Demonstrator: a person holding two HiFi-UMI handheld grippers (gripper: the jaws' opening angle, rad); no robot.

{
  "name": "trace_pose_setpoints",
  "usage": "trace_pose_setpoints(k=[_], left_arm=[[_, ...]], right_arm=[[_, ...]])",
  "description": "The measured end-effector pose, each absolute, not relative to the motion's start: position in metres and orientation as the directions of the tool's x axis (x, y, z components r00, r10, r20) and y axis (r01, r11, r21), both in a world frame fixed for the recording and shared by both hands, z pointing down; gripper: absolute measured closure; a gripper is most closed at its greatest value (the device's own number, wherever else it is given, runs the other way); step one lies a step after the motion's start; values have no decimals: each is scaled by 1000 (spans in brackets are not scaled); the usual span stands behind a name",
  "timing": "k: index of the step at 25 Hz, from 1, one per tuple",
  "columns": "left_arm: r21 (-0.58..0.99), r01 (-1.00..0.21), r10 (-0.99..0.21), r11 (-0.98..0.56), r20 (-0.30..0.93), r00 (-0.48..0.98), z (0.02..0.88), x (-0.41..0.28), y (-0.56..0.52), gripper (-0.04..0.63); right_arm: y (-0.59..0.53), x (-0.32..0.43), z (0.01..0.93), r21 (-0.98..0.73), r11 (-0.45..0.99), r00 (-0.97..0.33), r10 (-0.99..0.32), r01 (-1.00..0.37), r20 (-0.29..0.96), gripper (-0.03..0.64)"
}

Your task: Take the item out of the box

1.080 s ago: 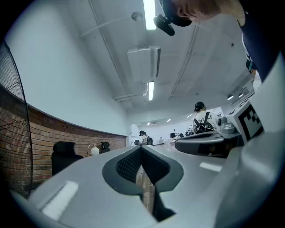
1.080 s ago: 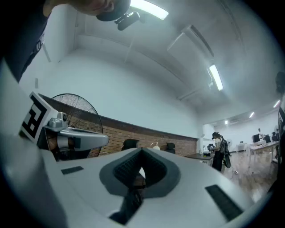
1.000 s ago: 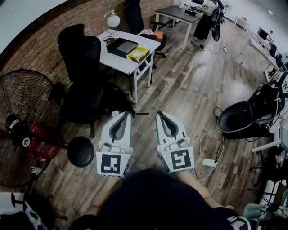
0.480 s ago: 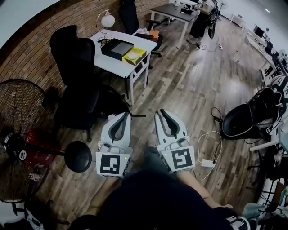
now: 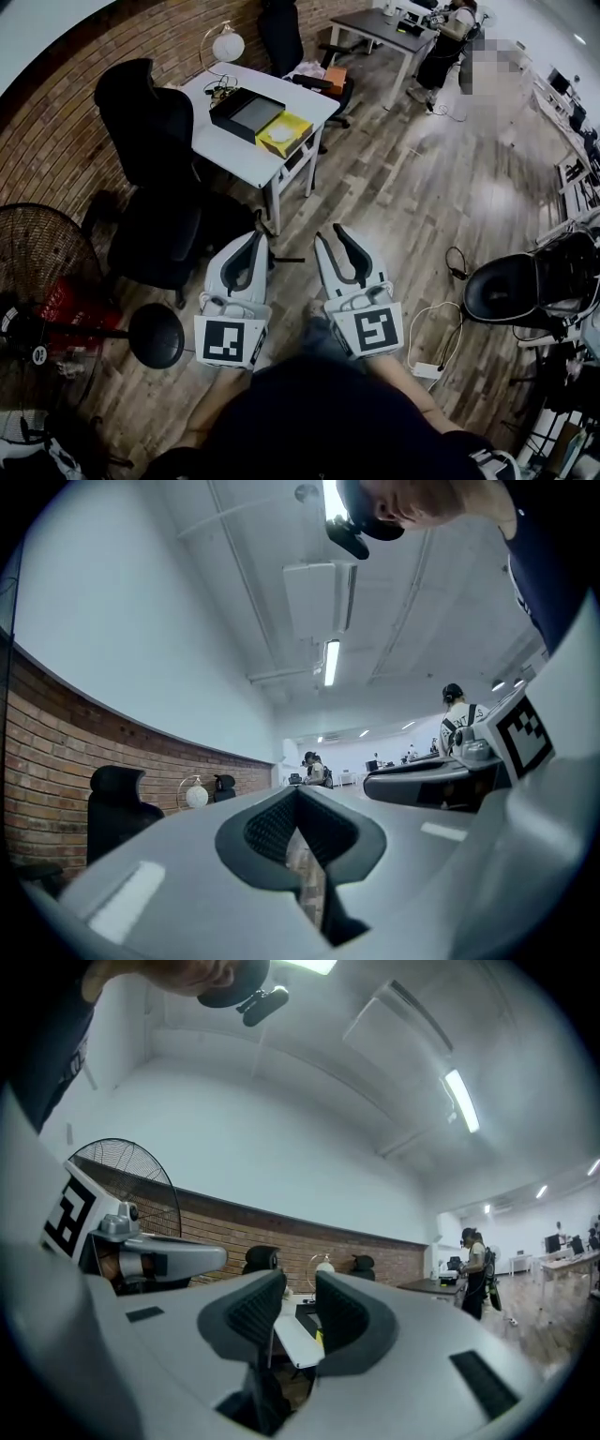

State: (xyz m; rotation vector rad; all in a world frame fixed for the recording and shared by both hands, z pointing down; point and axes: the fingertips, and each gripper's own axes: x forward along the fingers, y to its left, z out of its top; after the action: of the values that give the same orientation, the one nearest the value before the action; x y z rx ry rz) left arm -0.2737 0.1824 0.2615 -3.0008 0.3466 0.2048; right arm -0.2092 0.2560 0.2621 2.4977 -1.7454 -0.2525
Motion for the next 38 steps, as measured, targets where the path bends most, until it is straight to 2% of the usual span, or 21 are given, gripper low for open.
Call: trace_pose_setpoints(k=[9, 16, 38], left_arm=[[-92, -344, -324, -935, -175, 929, 249, -171, 128, 586], [-89, -406, -387, -909, -176, 905, 250, -115, 101, 586], [-65, -456, -446, -888, -122, 886, 279, -62, 38, 586]], right_arm=[[198, -91, 259, 151, -236, 228, -971, -960, -68, 518], [170, -28, 263, 150, -178, 172, -984, -972, -56, 518], [115, 41, 293, 119, -163, 162, -987, -979, -14, 518]])
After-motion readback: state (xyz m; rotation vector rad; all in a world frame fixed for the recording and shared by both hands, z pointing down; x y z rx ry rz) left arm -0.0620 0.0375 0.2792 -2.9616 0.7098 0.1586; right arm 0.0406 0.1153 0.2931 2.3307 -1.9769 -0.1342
